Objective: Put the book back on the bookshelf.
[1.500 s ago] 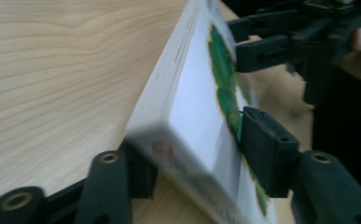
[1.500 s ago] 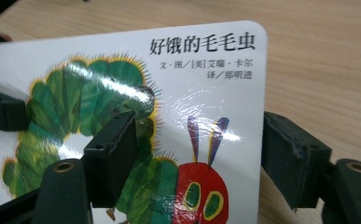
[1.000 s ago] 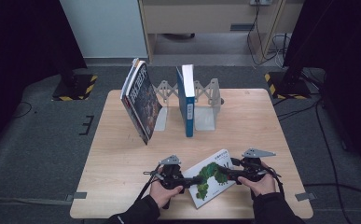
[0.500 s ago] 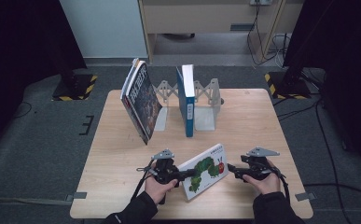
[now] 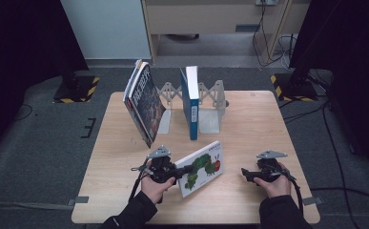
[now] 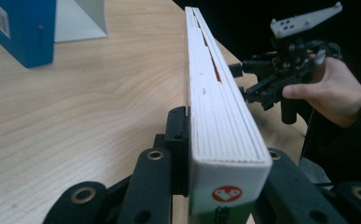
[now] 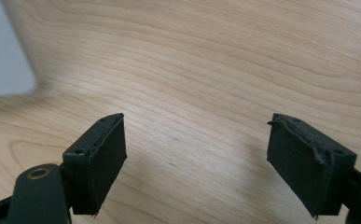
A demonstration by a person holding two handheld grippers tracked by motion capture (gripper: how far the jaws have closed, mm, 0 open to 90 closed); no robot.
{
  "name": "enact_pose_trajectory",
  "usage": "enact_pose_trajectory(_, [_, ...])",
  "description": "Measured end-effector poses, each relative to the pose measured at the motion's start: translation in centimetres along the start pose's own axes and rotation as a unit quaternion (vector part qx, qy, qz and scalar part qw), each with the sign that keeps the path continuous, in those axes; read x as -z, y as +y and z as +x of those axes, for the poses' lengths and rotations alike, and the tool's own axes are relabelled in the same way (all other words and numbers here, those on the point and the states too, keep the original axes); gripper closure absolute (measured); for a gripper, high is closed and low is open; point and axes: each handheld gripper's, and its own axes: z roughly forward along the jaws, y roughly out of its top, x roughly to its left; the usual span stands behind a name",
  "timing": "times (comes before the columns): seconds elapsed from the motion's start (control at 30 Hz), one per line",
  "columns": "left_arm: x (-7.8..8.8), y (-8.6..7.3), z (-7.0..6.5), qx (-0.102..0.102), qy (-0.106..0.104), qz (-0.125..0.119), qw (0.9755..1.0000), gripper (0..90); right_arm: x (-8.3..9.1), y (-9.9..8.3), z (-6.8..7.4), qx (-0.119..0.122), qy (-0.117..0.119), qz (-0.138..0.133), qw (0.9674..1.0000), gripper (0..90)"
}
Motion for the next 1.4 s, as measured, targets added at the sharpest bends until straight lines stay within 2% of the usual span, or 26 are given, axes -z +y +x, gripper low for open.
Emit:
enact_pose_trajectory(0.2, [1.2,1.1,0.0,-0.006,0.01,-0.025,0.9996,74.7,-0.3,-0.5,-0.7,-0.012,-0.015,0.018,0.9997,15.9])
enact_pose_trajectory(0.43, [2.2,2.4,-0.4,-0.021,0.029,-0.049,0.9982,74.7,-0.6,-0.7,-0.7,-0.004,-0.027,0.014,0.9995,11.6])
enact_pose_trajectory(0.47, [2.3,2.6,-0.5,-0.023,0.031,-0.052,0.9979,74.7,-0.7,-0.8,-0.7,0.002,-0.033,0.011,0.9994,10.1])
enact_pose_trajectory(0.57, [2.3,3.1,-0.7,-0.031,0.039,-0.057,0.9971,74.7,-1.0,-1.0,-0.7,-0.001,-0.038,-0.002,0.9993,5.8])
enact_pose_trajectory(0.7, [2.1,3.4,-0.9,-0.034,0.045,-0.056,0.9968,74.7,-1.3,-1.5,-0.7,-0.004,-0.04,-0.026,0.9988,2.4])
enact_pose_trajectory(0.83, [1.6,4.1,-0.9,-0.04,0.052,-0.06,0.996,74.7,-1.3,-1.5,-0.7,-0.004,-0.04,-0.026,0.9989,2.3])
enact_pose_trajectory(1.03, [1.0,5.1,-1.0,-0.052,0.076,-0.074,0.993,74.7,-1.3,-1.5,-0.7,-0.004,-0.04,-0.026,0.9988,2.3])
enact_pose_trajectory(1.27, [-0.3,6.1,-1.0,-0.065,0.113,-0.087,0.9877,74.8,-1.3,-1.5,-0.7,-0.003,-0.04,-0.026,0.9988,2.3])
enact_pose_trajectory(1.4, [-1.4,6.6,-1.0,-0.063,0.117,-0.094,0.9866,74.7,-1.3,-1.5,-0.7,-0.004,-0.04,-0.026,0.9989,2.3])
